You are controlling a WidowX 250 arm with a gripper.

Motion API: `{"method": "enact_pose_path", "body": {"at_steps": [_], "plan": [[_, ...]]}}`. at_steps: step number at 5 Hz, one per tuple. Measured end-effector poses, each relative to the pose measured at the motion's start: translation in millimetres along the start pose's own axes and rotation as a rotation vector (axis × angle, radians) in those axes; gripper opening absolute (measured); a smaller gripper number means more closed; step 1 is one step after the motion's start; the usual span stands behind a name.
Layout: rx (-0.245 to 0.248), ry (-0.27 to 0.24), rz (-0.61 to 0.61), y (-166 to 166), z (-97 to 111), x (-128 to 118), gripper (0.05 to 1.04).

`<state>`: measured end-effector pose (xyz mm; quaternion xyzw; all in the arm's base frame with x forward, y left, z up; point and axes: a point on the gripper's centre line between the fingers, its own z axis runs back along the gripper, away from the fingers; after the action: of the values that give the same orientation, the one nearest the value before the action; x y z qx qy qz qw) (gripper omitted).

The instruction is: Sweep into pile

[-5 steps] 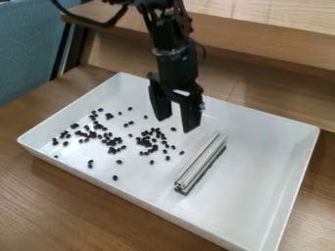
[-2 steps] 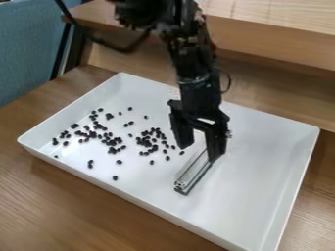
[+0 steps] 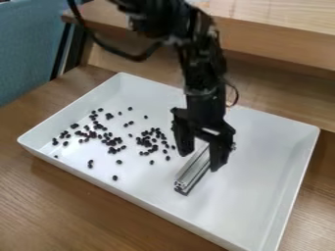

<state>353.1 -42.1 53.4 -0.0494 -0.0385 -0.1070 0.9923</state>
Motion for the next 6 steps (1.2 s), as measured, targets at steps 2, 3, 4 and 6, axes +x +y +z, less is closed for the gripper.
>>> {"method": "enact_pose_path", "body": {"at_steps": [2, 3, 4, 6], "plan": [[0.029, 0.025, 0.054, 8, -22, 7, 0.973], [0.051, -0.028, 0.058, 5, -25, 13, 0.7], [0.056, -0.036, 0.051, 4, -25, 15, 0.419], [0.094, 0.018, 0.002, 16, -26, 2, 0.399]]}}
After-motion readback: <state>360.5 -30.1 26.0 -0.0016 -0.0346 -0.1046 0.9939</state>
